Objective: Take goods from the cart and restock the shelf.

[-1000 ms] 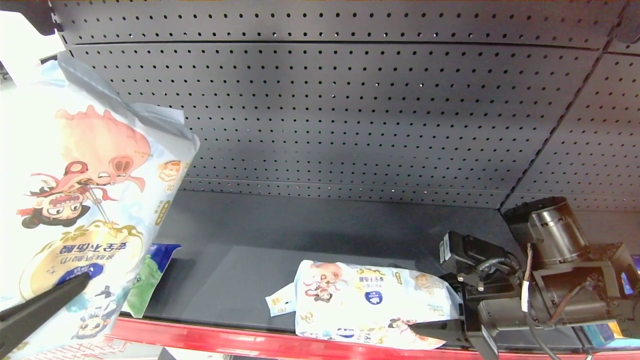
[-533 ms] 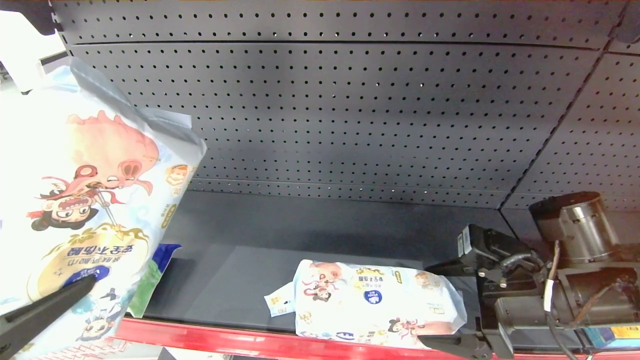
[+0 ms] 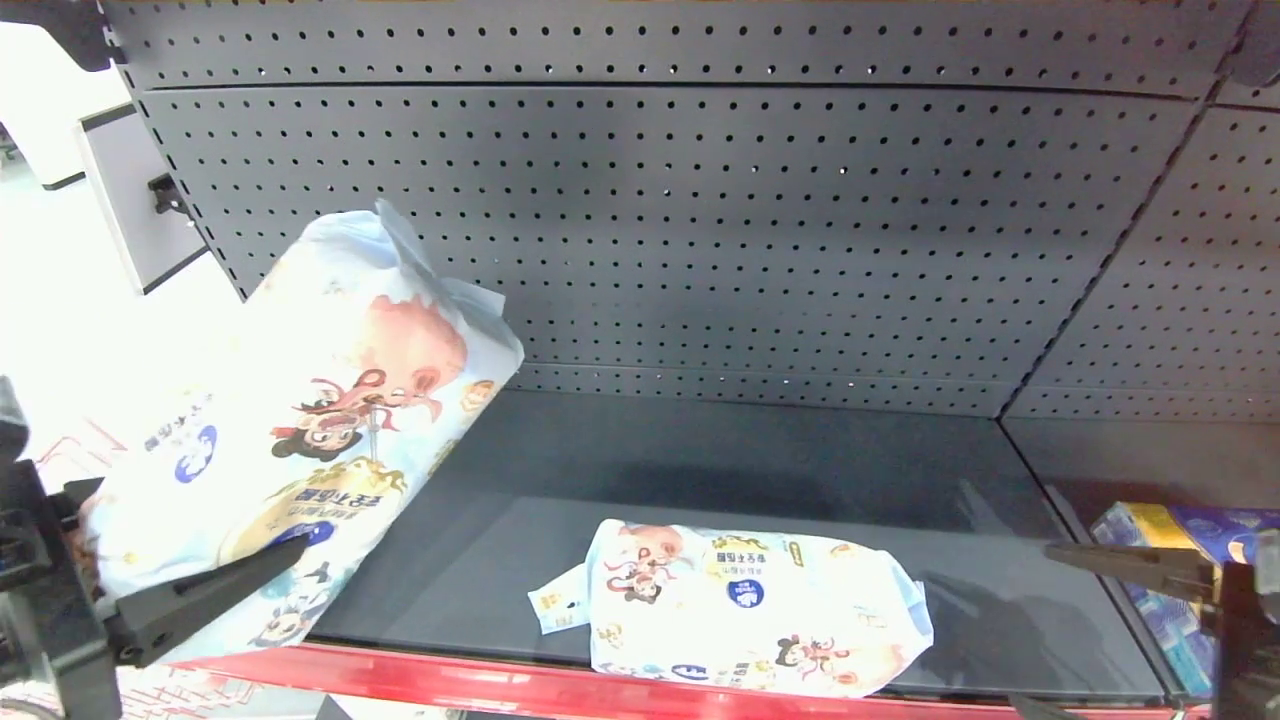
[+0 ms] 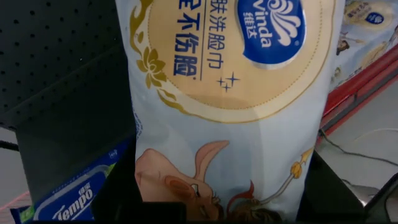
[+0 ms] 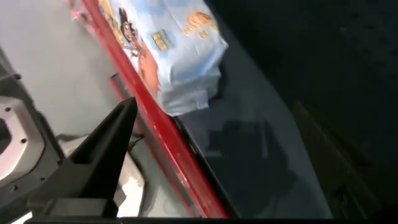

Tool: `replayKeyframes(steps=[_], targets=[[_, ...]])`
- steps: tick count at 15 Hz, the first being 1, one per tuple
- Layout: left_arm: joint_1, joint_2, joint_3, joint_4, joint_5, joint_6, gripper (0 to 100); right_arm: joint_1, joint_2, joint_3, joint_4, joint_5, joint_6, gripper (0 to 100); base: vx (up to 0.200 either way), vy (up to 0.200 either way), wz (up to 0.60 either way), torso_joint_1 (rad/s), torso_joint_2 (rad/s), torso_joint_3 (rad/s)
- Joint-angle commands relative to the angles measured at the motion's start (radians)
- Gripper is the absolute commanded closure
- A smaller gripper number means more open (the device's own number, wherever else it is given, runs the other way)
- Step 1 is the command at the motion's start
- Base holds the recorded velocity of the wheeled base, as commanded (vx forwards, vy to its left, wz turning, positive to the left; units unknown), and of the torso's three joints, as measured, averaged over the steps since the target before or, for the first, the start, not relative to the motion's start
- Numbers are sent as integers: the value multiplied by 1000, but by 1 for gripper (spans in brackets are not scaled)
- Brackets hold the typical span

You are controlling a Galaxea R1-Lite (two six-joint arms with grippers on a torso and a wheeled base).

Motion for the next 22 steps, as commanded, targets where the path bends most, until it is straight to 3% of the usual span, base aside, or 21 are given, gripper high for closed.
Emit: replayKeyframes(steps=[1, 3, 4, 5, 6, 9, 10, 11, 12, 13, 14, 17, 19, 22], targets=[[-23, 163, -69, -1, -3, 55, 100, -218, -444, 147, -24, -12, 151, 0, 0, 0, 0, 0, 0, 0], [-52, 243, -115, -1, -13, 76, 100, -308, -579, 170, -3, -68, 303, 0, 0, 0, 0, 0, 0, 0], [-57, 286, -139, -1, -15, 106, 100, -330, -625, 176, 20, -100, 350, 0, 0, 0, 0, 0, 0, 0], [-57, 319, -161, -1, -19, 144, 100, -334, -660, 179, 38, -121, 367, 0, 0, 0, 0, 0, 0, 0], [-55, 389, -208, -1, -50, 222, 100, -331, -720, 182, 84, -138, 370, 0, 0, 0, 0, 0, 0, 0], [-79, 559, -353, 0, -75, 365, 100, -331, -844, 178, 232, -138, 370, 0, 0, 0, 0, 0, 0, 0], [-85, 605, -396, 0, -75, 396, 100, -330, -867, 179, 255, -140, 370, 0, 0, 0, 0, 0, 0, 0], [-85, 605, -396, 0, -75, 396, 100, -330, -867, 179, 255, -140, 370, 0, 0, 0, 0, 0, 0, 0], [-125, 695, -469, 0, -75, 445, 100, -330, -869, 179, 259, -144, 372, 0, 0, 0, 0, 0, 0, 0], [-126, 698, -471, 0, -75, 445, 100, -330, -869, 179, 259, -144, 372, 0, 0, 0, 0, 0, 0, 0], [-187, 767, -529, 3, -75, 448, 100, -330, -869, 181, 261, -144, 372, 0, 0, 0, 0, 0, 0, 0], [-247, 850, -606, 5, -75, 451, 100, -330, -869, 181, 261, -144, 372, 0, 0, 0, 0, 0, 0, 0], [-270, 910, -664, 6, -75, 455, 100, -330, -869, 182, 261, -146, 372, 0, 0, 0, 0, 0, 0, 0], [-279, 955, -701, 11, -75, 488, 100, -330, -867, 185, 262, -147, 372, 0, 0, 0, 0, 0, 0, 0]])
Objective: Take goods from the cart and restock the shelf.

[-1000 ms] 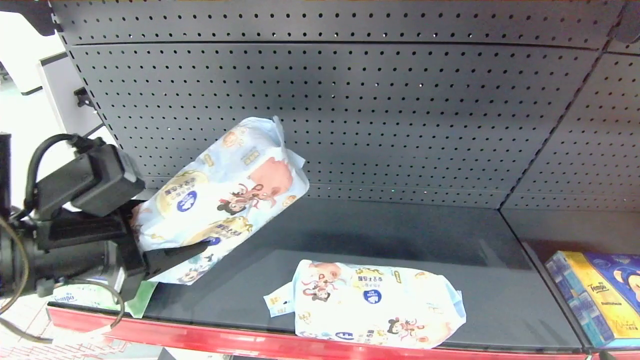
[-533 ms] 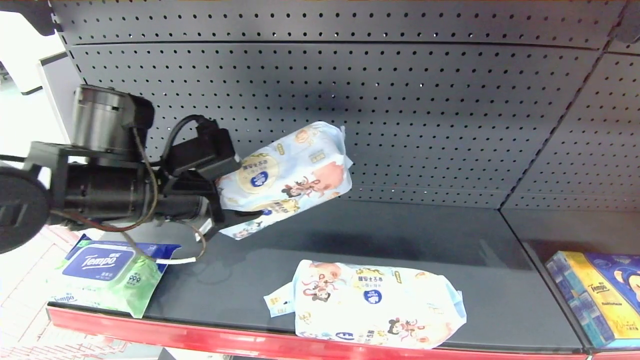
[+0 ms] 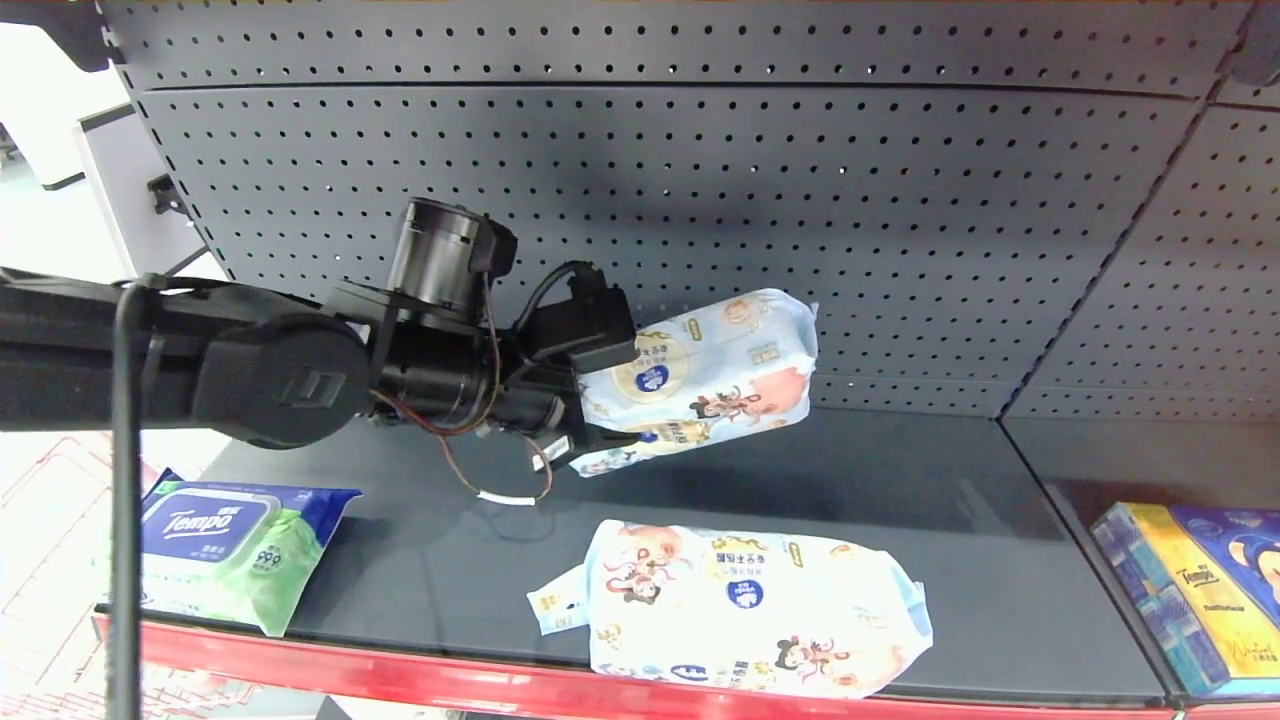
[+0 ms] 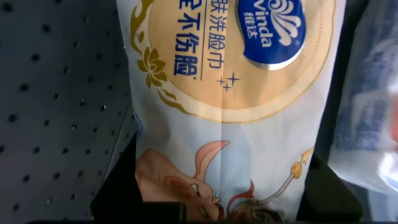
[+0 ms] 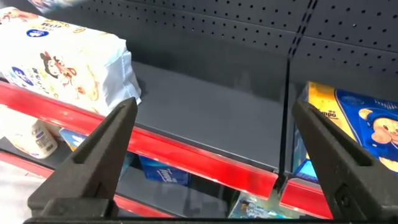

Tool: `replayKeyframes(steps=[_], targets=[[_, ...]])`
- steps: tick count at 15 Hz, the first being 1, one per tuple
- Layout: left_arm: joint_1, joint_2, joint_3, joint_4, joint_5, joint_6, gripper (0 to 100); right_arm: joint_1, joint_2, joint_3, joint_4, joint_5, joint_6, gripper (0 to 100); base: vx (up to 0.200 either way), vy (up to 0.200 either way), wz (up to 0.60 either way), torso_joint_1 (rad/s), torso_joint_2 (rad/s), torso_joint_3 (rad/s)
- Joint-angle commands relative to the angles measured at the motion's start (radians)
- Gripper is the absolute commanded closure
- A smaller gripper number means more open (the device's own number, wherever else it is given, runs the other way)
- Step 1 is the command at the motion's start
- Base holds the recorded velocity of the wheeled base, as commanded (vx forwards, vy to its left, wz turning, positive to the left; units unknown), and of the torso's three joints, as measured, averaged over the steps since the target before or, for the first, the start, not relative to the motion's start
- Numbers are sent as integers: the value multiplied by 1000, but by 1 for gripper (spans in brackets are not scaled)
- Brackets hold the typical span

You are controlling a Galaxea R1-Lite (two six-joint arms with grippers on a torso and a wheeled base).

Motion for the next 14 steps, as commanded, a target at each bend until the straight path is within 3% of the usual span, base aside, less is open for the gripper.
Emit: replayKeyframes(steps=[1, 5, 7, 9, 14], targets=[[-9, 46, -18, 5, 1, 4, 100, 0, 5, 6, -1, -1, 0, 0, 0, 0, 0, 0, 0, 0], [-23, 74, -45, 24, 1, 11, 100, 0, 5, 11, -1, -5, 0, 0, 0, 0, 0, 0, 0, 0], [-23, 90, -70, 51, 1, 53, 100, 0, 5, 12, -1, -5, 0, 0, 0, 0, 0, 0, 0, 0], [-32, 100, -96, 84, 1, 62, 100, 0, 5, 12, -1, -5, 0, 0, 0, 0, 0, 0, 0, 0], [-44, 136, -153, 85, 1, 62, 100, 0, 5, 11, -1, -7, 0, 0, 0, 0, 0, 0, 0, 0]])
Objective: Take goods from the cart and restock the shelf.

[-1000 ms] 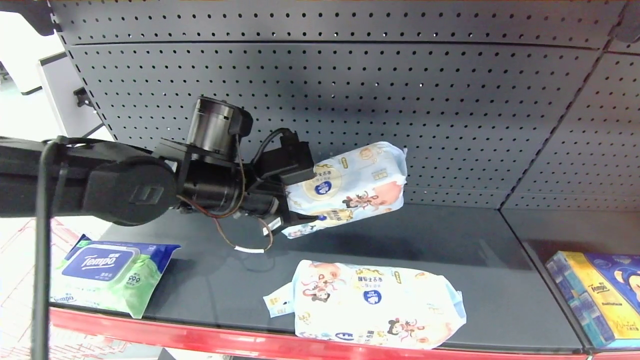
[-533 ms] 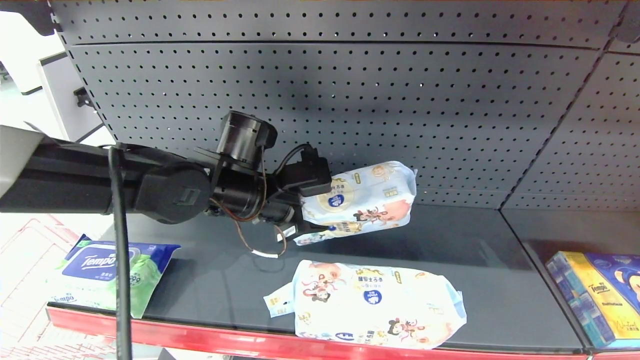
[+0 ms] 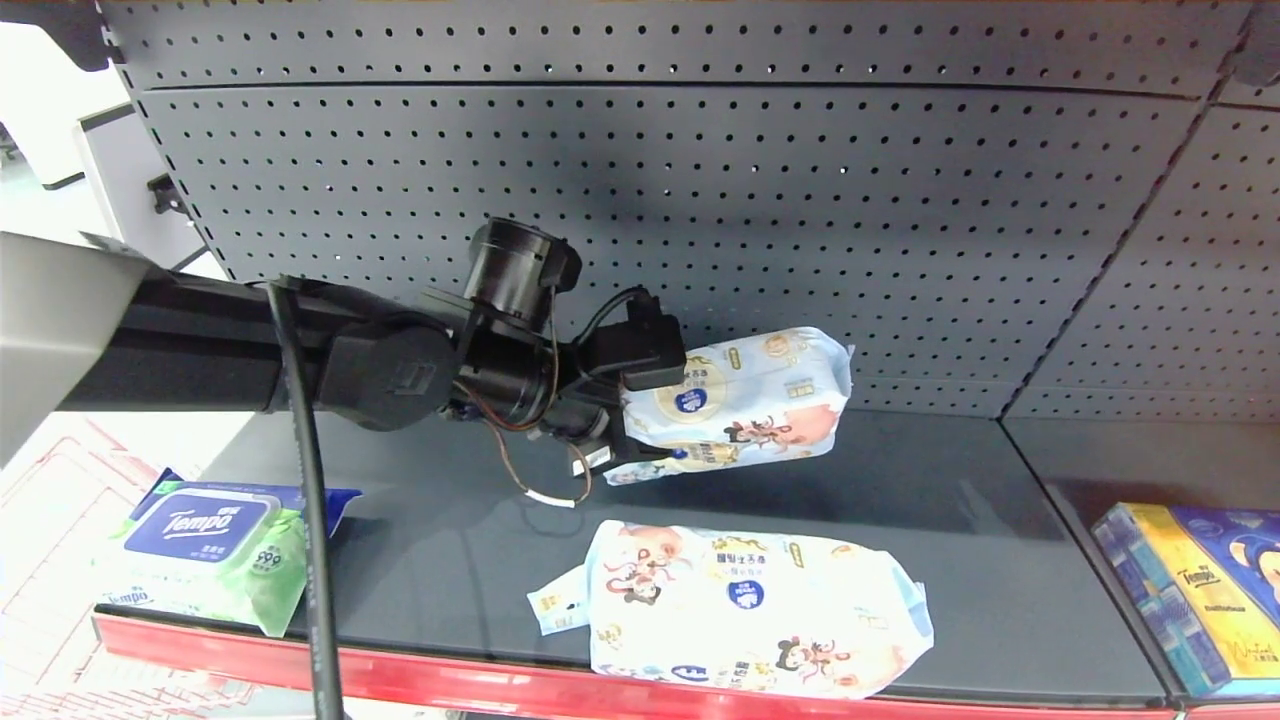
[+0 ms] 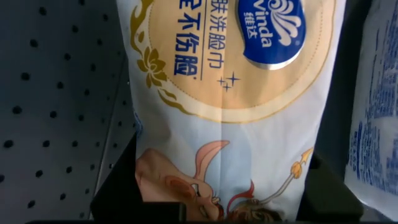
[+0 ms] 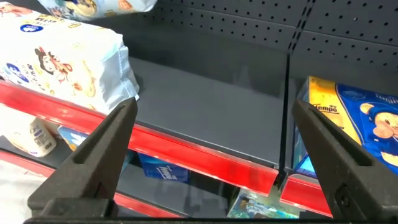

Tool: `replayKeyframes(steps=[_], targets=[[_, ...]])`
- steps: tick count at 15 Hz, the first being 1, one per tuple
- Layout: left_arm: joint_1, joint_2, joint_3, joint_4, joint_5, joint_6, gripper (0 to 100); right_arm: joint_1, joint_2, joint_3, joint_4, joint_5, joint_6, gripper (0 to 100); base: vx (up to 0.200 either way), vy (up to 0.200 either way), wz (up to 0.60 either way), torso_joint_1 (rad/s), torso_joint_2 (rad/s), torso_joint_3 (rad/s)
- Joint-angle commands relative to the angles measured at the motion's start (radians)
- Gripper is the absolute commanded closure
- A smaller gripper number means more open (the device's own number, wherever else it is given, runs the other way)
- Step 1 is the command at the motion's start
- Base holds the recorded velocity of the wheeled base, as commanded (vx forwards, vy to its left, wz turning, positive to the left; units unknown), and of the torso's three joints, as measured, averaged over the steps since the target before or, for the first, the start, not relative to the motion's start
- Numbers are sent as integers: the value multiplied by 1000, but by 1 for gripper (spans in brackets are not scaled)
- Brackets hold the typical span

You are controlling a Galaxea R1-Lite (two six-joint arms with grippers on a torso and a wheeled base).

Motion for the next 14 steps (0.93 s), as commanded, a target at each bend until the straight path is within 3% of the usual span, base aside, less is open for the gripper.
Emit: replayKeyframes(steps=[1, 6, 7, 14], targets=[[-10, 19, -18, 0, 0, 0, 100, 0, 5, -1, -1, 0, 0, 0, 0, 0, 0, 0, 0, 0], [-18, 37, -31, 0, 0, 3, 100, 0, 5, -1, -1, -1, 0, 0, 0, 0, 0, 0, 0, 0], [-18, 41, -33, -2, 0, 8, 0, 0, 5, 1, -1, -1, 0, 0, 0, 0, 0, 0, 0, 0], [13, 19, -13, 0, 0, 14, 0, 0, 5, -1, -1, -7, 0, 0, 0, 0, 0, 0, 0, 0]])
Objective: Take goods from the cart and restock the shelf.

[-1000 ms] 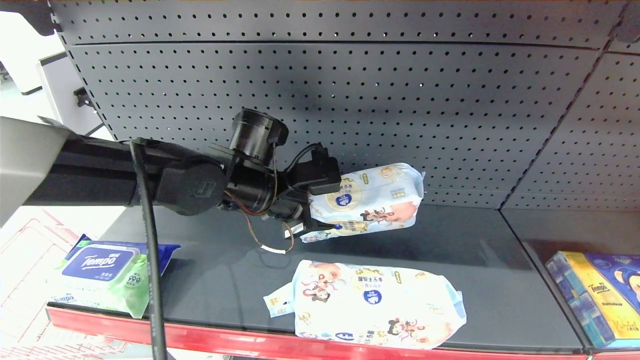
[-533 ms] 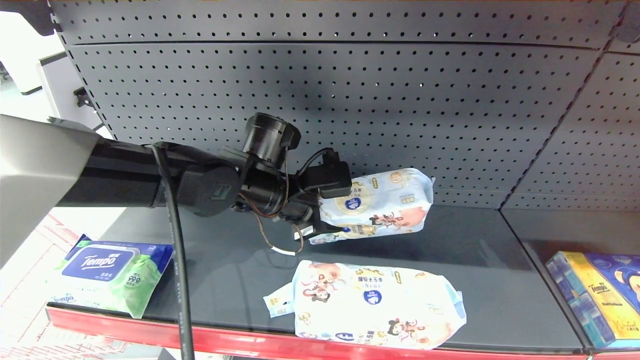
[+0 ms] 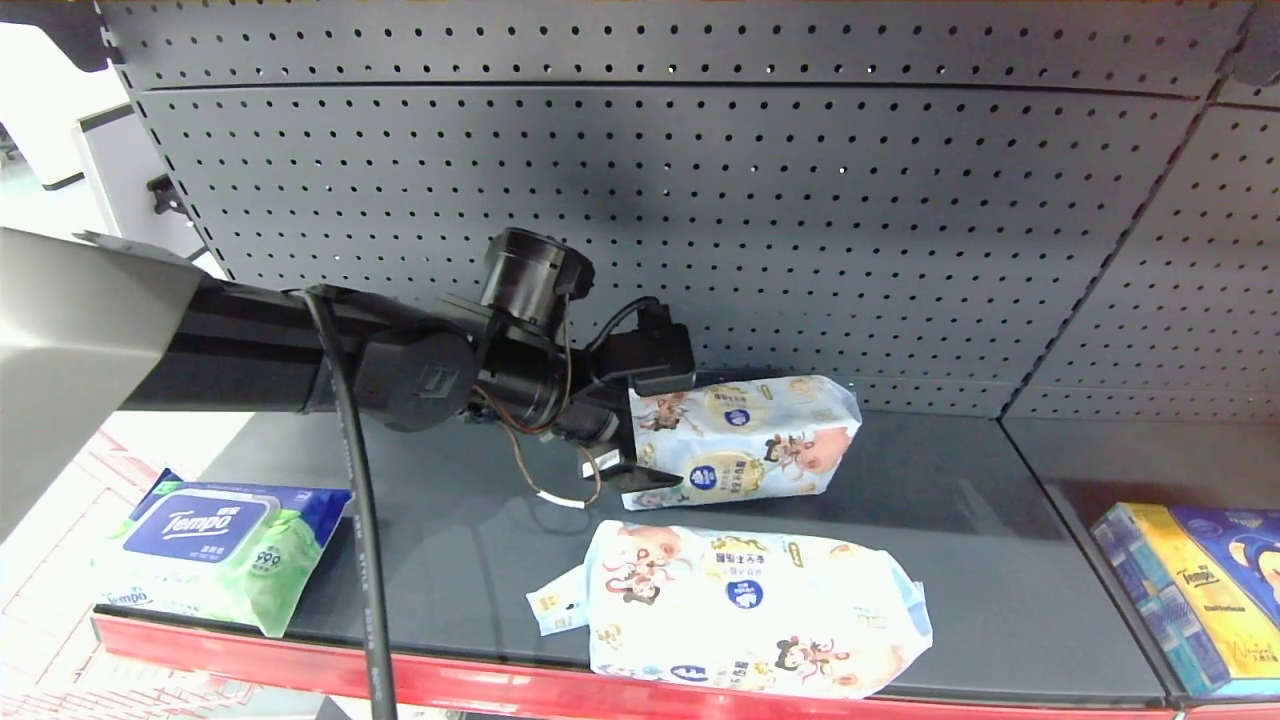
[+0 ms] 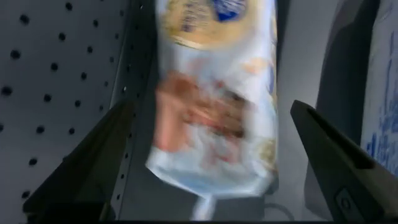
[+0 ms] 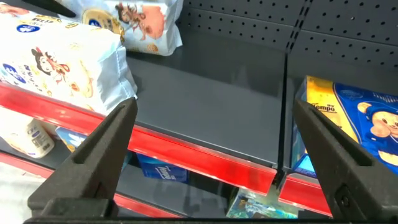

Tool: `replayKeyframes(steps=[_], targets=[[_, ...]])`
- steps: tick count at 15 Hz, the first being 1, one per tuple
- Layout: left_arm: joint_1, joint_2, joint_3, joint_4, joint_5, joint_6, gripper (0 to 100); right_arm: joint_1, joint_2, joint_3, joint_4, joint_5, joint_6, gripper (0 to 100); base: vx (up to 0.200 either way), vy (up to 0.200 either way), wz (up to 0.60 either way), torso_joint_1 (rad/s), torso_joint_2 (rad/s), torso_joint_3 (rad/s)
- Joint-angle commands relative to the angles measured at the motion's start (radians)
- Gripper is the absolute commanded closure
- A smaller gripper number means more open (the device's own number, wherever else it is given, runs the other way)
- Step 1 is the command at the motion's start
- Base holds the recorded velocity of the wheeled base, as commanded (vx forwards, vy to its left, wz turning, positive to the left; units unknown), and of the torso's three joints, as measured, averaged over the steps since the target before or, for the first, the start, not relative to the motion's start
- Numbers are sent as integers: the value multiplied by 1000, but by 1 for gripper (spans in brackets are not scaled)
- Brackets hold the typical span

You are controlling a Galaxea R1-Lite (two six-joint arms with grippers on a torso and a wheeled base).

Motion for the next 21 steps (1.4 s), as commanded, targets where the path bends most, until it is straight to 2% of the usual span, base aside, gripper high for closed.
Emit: replayKeyframes(steps=[1, 6, 10, 15, 17, 18, 19, 21], targets=[[27, -25, 17, 1, 0, 1, 0, 0, 3, 0, 0, 0, -1, 0, 0, 0, 0, 0, 0, 0], [57, -31, 21, 1, 9, -2, 0, 0, 5, 1, 0, 2, -1, 0, 0, 0, 0, 0, 0, 0], [67, -20, 8, -5, 47, -9, 0, 0, 3, 3, 1, 2, -1, 0, 0, 0, 0, 0, 0, 0], [64, -62, 44, 4, 38, -15, 0, 0, 5, 6, 1, 2, -1, 0, 0, 0, 0, 0, 0, 0], [63, -117, 93, 4, 38, -69, 0, 0, 3, 4, 3, 3, -1, 0, 0, 0, 0, 0, 0, 0], [63, -140, 114, 1, 38, -115, 0, 1, 5, 4, 3, 3, -1, 0, 0, 0, 0, 0, 0, 0], [64, -200, 146, 1, 38, -189, 0, 3, 25, -8, 1, 3, -1, 0, 0, 0, 0, 0, 0, 0], [66, -289, 202, 1, 41, -264, 0, 3, 104, -55, 0, 5, -1, 0, 0, 0, 0, 0, 0, 0]])
